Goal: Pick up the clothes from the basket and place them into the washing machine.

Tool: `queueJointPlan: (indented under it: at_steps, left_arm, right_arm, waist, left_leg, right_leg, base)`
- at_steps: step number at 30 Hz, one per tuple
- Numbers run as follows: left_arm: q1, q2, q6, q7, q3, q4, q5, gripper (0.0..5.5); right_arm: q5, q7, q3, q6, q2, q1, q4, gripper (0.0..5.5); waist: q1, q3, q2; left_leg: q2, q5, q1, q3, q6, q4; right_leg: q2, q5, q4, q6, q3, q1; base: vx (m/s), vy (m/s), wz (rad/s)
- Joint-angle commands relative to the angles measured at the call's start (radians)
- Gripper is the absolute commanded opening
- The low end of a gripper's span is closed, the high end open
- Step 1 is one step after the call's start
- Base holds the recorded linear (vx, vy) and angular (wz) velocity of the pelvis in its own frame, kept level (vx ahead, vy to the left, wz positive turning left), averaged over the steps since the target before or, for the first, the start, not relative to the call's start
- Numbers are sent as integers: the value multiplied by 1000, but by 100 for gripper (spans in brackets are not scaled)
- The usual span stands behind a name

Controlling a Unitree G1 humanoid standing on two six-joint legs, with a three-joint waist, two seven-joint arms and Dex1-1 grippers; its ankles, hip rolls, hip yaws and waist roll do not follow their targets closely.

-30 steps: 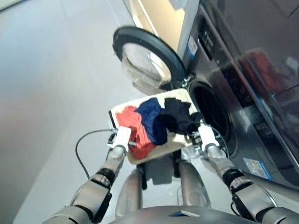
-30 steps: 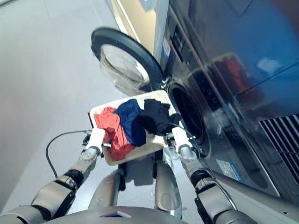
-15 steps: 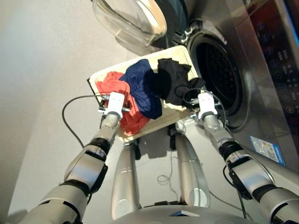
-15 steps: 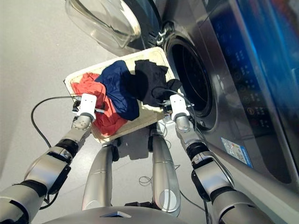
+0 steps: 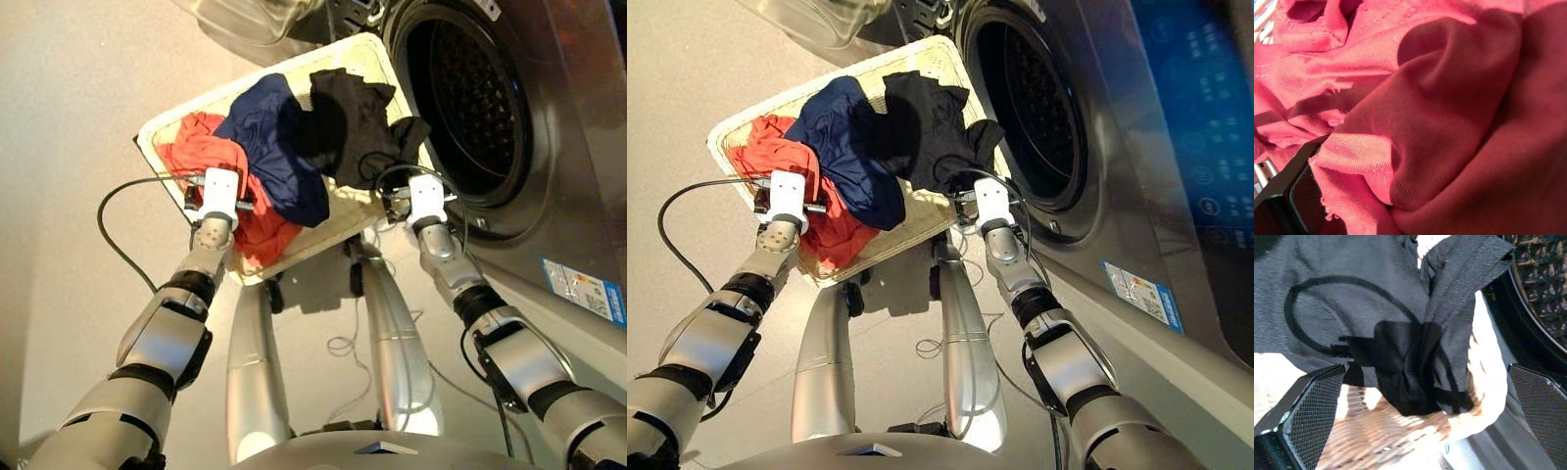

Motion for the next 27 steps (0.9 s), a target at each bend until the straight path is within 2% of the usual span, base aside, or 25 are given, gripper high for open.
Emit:
queueJointPlan:
  at_steps: [1, 5, 10, 14, 15, 21, 27]
  left_arm:
    - [-1, 38, 10, -14, 47, 44, -55, 0]
    - [3, 29, -3, -28, 47, 28, -73, 0]
    - [13, -18, -22, -44, 61, 10, -131, 0]
    - [31, -47, -41, -56, 74, -27, -181, 0]
    - [34, -49, -49, -53, 78, -45, -187, 0]
    - [150, -56, -108, -36, 106, -326, -253, 0]
    - [266, -65, -126, -26, 127, -616, -264, 0]
  right_arm:
    - [43, 16, 36, -61, 10, -7, -73, 550]
    - [42, 16, 27, -70, 6, -1, -79, 550]
    - [30, 19, 14, -73, 6, 10, -55, 550]
    - [33, 27, 12, -76, 5, 17, -51, 550]
    - [34, 27, 11, -77, 6, 17, -48, 550]
    - [11, 43, 21, -72, 1, 71, -69, 550]
    - [-89, 81, 55, -56, -26, 107, -124, 550]
  waist:
    - [-26, -40, 3]
    - [-28, -53, 4]
    - [-22, -79, 13]
    - [-5, -94, 20]
    - [-7, -97, 16]
    - [36, -104, 34]
    - [70, -107, 57]
  left_leg:
    - [5, -93, 3, -65, 1, 105]
    - [2, -91, 17, -66, -4, 88]
    - [-7, -68, 79, -72, -17, 5]
    - [-9, -42, 178, -67, -28, -101]
    - [-19, -5, 184, -61, -23, -125]
    - [-22, 22, 319, -63, -35, -224]
    - [-18, 39, 424, -55, -39, -290]
  right_leg:
    - [-20, 15, -10, 65, 6, 6]
    - [-28, 13, -18, 64, 3, 17]
    - [-43, 17, -79, 63, -8, 72]
    - [-54, 26, -148, 64, -23, 159]
    - [-66, 56, -175, 59, -25, 169]
    - [-86, 66, -251, 61, -50, 302]
    - [-94, 74, -299, 62, -66, 398]
  base:
    - [0, 0, 0]
    - [0, 0, 0]
    - [0, 0, 0]
    - [-7, -25, 91]
    - [-54, -67, 222]
    - [9, -81, 100]
    - [-6, -67, 115]
